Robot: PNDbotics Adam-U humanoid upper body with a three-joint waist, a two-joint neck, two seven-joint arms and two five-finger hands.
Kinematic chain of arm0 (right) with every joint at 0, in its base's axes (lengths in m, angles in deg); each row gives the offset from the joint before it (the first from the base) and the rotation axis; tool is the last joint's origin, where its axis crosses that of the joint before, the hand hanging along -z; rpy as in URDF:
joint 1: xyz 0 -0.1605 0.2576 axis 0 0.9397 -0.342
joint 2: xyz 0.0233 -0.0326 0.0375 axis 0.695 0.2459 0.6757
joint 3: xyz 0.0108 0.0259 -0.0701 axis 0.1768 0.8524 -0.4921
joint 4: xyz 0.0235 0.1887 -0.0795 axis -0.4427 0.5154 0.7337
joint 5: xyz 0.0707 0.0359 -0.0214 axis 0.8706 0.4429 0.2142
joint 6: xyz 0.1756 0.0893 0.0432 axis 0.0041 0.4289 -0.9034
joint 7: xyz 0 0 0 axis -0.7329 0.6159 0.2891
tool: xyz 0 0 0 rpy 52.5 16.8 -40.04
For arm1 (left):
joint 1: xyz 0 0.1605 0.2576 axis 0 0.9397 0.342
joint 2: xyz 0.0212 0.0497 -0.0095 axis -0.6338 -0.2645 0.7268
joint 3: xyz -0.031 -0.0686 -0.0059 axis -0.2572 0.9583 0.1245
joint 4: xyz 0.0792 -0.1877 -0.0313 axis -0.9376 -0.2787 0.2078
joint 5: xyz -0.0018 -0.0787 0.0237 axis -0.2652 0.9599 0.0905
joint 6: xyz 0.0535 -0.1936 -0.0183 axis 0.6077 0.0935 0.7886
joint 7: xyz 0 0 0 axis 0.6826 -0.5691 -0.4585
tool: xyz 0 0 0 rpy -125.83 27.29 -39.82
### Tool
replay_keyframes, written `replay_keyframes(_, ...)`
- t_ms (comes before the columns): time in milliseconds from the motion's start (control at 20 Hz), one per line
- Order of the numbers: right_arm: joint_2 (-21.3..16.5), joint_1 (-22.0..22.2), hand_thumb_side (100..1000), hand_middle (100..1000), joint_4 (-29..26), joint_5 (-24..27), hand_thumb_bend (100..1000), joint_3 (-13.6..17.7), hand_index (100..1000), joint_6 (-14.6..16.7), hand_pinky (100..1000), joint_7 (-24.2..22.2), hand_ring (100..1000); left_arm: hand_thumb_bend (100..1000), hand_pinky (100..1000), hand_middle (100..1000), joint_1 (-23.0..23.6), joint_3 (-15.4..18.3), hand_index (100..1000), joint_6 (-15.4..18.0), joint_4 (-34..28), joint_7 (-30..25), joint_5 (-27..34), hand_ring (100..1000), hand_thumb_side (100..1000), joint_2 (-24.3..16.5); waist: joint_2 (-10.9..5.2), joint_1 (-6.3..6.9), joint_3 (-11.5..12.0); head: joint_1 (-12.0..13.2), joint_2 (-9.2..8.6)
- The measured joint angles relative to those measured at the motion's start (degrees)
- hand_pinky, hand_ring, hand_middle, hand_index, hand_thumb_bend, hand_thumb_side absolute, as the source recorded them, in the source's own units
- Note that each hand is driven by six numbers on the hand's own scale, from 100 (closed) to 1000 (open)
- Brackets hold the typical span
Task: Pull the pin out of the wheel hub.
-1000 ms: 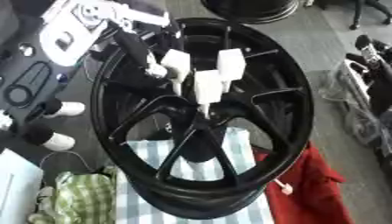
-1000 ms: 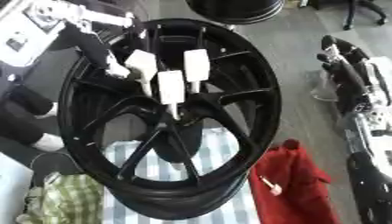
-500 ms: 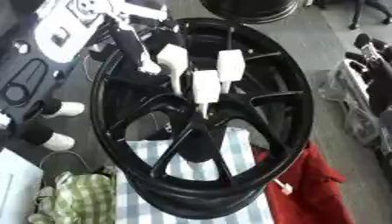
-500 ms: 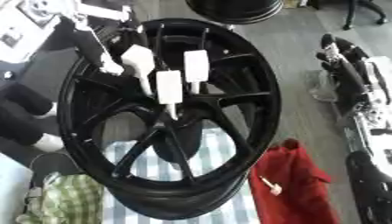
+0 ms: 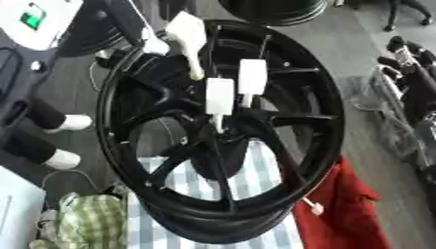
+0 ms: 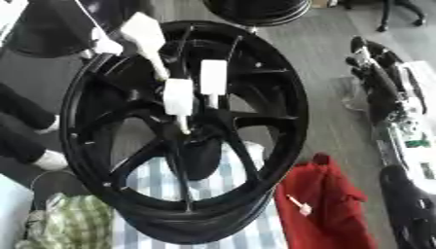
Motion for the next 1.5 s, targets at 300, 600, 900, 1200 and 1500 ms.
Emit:
replay_keyframes(300, -0.2, 0.5, 398, 796, 0.0, 0.0, 279, 0.7, 777, 0.2, 924, 0.7, 777, 100, 630, 452, 3.6, 7.6, 389, -2.9, -7.3, 1.1, 3.0, 587, 100, -7.0, -0.05, 0.71, 1.3, -1.5, 0.02)
replay_keyframes(600, -0.9, 0.7, 397, 796, 0.0, 0.0, 278, 1.5, 777, 0.4, 925, 1.4, 777, 100, 628, 448, 13.5, 14.0, 392, -5.5, -13.1, 5.5, 5.4, 585, 100, -18.6, -0.06, 1.01, 1.9, -2.1, 0.24)
replay_keyframes(900, -1.0, 0.7, 396, 797, 0.0, 0.0, 276, 2.0, 777, 0.8, 925, 2.0, 777, 100, 624, 455, 25.8, 17.4, 404, -8.1, -14.9, 8.8, 5.2, 586, 100, -24.8, -0.06, 0.85, 1.9, -2.1, 0.39)
replay_keyframes(1200, -1.0, 0.5, 397, 797, -0.1, 0.1, 275, 2.2, 777, 0.8, 926, 2.2, 778, 109, 681, 552, 34.9, 19.1, 544, -10.5, -11.5, 12.3, 3.6, 660, 100, -24.7, -0.05, 0.29, 1.9, -2.0, 0.40)
replay_keyframes(1500, -1.0, 0.5, 398, 797, -0.1, 0.1, 273, 2.3, 778, 0.8, 926, 2.2, 778, 422, 783, 755, 37.4, 19.7, 798, -11.2, -7.6, 12.7, 2.1, 805, 312, -24.2, -0.03, 0.26, 1.8, -2.0, 0.40)
